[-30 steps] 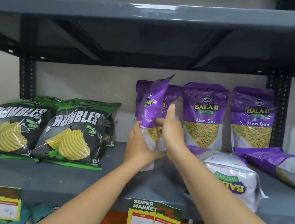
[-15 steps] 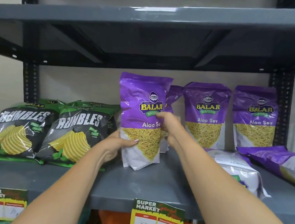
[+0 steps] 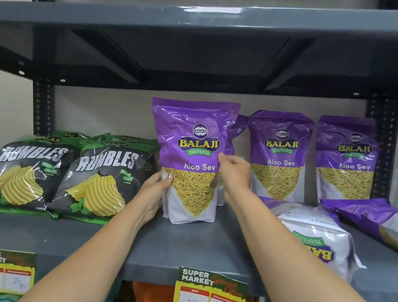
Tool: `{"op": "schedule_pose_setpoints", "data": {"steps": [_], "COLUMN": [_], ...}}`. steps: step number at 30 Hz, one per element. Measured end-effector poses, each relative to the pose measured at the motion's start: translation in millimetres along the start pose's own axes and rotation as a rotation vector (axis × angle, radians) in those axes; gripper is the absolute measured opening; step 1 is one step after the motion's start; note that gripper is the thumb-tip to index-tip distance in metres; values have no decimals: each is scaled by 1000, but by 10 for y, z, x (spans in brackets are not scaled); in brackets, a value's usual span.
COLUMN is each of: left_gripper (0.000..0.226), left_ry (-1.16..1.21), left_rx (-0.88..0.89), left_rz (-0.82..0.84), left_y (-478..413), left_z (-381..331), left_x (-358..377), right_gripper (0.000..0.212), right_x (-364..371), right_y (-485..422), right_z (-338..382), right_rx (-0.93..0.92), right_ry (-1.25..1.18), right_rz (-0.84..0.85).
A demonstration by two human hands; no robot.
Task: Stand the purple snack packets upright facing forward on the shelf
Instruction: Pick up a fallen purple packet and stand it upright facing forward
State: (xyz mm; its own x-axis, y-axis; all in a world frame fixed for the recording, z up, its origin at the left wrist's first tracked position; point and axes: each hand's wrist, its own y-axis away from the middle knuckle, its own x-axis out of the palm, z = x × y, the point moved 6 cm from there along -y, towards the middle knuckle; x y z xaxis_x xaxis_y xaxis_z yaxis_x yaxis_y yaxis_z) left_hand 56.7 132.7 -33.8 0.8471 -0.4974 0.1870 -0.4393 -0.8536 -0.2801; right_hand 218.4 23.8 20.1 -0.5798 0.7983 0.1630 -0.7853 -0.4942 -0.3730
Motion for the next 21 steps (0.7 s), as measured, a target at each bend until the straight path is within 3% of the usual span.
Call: {"op": "schedule_pose_setpoints", "data": {"steps": [3, 6, 9, 16, 19, 21], "left_gripper": [34, 30, 28, 23, 23, 25], "left_ry": [-36, -88, -129, -196, -237, -255], "left_rx": [-26, -22, -20, -16, 11, 30], "left_rz": [17, 17, 20, 76, 76, 70], "left_y": [24, 41, 65, 275, 387, 484], "left_z": [22, 10, -27, -119, -138, -160], "left_x": [21, 15, 14, -50, -113, -148], "right_gripper": [38, 49, 56, 30, 49, 47], "right_x": [157, 292, 272, 97, 45, 16], "right_y": [71, 141, 162, 339, 463, 524], "right_z": [-105, -159, -152, -12, 15, 16], "right_rx": [190, 253, 192, 54, 6, -34], "right_ry": [-157, -85, 31, 69, 87, 92], "right_rz": [208, 374, 361, 356, 369, 384]}}
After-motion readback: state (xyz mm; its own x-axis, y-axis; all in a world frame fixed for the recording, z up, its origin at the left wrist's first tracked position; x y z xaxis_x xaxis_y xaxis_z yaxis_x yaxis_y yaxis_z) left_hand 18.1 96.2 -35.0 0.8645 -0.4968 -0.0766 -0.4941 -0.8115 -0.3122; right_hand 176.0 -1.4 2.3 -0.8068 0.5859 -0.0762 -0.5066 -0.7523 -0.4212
